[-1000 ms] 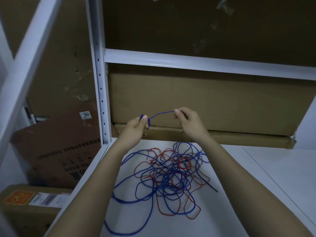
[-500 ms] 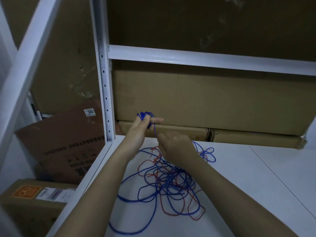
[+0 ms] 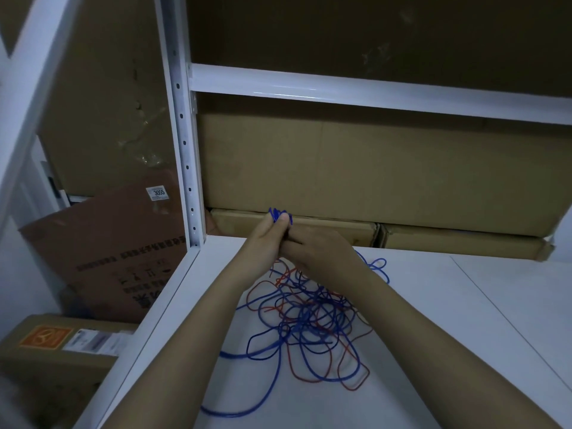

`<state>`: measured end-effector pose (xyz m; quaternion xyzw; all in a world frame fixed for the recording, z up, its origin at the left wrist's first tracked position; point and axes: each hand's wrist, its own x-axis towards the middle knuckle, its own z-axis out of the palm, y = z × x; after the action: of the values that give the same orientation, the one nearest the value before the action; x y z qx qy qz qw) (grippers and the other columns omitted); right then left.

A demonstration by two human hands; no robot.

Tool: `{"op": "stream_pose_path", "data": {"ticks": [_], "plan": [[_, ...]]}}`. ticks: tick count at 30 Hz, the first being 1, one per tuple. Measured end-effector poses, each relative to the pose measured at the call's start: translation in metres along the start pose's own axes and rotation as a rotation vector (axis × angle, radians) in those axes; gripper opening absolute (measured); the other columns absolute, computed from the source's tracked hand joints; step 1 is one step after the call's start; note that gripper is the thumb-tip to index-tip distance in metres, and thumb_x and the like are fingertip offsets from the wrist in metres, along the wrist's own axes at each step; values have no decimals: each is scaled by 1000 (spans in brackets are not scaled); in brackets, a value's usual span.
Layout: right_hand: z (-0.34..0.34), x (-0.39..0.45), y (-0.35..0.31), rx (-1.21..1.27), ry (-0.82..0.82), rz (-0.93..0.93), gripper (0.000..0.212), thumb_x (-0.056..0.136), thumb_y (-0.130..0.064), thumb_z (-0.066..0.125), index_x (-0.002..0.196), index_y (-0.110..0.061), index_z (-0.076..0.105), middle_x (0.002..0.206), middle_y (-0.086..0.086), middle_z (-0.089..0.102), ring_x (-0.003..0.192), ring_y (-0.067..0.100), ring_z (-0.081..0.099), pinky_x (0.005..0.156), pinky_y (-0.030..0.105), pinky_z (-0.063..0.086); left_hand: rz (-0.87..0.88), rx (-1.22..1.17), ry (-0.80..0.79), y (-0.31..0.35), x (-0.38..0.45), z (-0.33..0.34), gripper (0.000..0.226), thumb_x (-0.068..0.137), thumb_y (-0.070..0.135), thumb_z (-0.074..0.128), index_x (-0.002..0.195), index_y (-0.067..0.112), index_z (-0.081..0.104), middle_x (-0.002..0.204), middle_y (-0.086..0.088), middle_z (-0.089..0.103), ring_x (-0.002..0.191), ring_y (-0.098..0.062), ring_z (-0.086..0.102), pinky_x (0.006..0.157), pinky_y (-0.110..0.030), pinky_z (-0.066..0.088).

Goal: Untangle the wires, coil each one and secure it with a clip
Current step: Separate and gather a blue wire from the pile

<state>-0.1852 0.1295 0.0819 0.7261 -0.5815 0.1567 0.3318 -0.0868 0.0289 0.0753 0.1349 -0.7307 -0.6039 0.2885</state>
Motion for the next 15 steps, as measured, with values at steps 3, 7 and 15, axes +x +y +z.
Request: {"op": "stream_pose_path", "data": {"ticks": [3,7,15], "plan": [[-9,0,-6,134,56,187,20,90,-22,53,82,-11,69,72,-1,61,58,13,52,45,24,36,31,126,15,-1,-1,-2,46,102,41,37,98,-3,51,83,-14,56,83,-23,57,88,-41,44],[-12,-6,8,220,98,517,37,79,-43,73,70,-14,53,59,-12,35,53,11,34,46,19,23,89,270,6,-2,-4,-6,37,103,34,35,77,10,46,62,2,42,58,-9,42,65,-33,36],[-19,-17,36,740,-67,733,15,93,-21,60,83,-18,70,71,7,60,67,21,51,63,32,41,-3,207,-134,6,-11,-16,47,95,40,51,49,31,45,49,11,34,46,-6,32,54,-25,28]]}}
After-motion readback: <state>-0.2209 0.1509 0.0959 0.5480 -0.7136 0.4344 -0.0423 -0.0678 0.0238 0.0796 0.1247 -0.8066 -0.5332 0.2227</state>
